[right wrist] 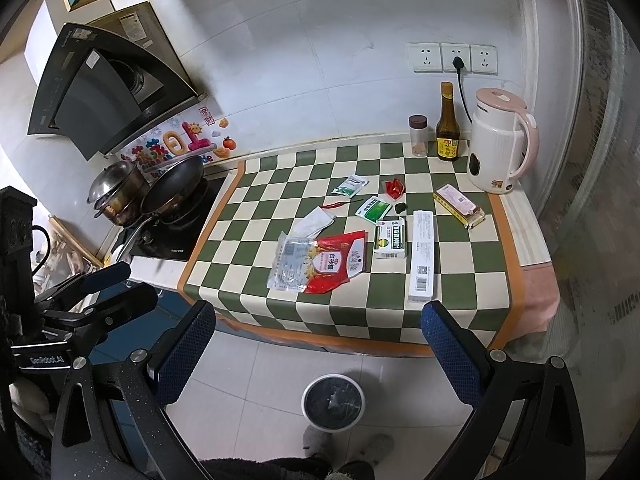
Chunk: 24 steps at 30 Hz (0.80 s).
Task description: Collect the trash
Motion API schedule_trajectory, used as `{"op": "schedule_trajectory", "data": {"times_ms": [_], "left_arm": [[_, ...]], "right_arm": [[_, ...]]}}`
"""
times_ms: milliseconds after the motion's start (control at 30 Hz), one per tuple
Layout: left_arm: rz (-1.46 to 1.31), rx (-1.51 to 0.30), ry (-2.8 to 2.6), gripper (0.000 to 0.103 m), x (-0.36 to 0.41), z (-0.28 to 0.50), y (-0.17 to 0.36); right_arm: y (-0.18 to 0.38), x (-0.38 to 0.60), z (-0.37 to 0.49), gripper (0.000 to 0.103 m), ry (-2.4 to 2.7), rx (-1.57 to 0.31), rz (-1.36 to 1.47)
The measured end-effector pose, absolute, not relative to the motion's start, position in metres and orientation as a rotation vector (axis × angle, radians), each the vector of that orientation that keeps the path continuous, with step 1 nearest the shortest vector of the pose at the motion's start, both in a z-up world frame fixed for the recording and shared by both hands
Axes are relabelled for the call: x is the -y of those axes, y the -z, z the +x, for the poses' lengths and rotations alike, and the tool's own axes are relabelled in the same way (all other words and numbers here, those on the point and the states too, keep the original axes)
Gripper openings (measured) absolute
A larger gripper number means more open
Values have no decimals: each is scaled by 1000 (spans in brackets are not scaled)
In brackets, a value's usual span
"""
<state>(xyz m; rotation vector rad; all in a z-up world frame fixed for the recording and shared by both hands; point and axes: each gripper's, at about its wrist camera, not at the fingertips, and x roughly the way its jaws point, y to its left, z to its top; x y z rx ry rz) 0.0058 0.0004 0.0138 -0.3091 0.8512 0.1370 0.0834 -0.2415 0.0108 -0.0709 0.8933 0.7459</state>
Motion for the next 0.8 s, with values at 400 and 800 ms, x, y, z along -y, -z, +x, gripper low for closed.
{"op": "schedule_trajectory", "data": {"times_ms": [400, 800], "left_arm": [[-308, -851, -140, 103, -1, 5, -14], [-309, -852, -139, 103, -3, 6, -14]], "right_arm": [[-3, 241, 84, 103, -745, -893, -71], [-10, 229, 84, 103, -750, -898, -80]]}}
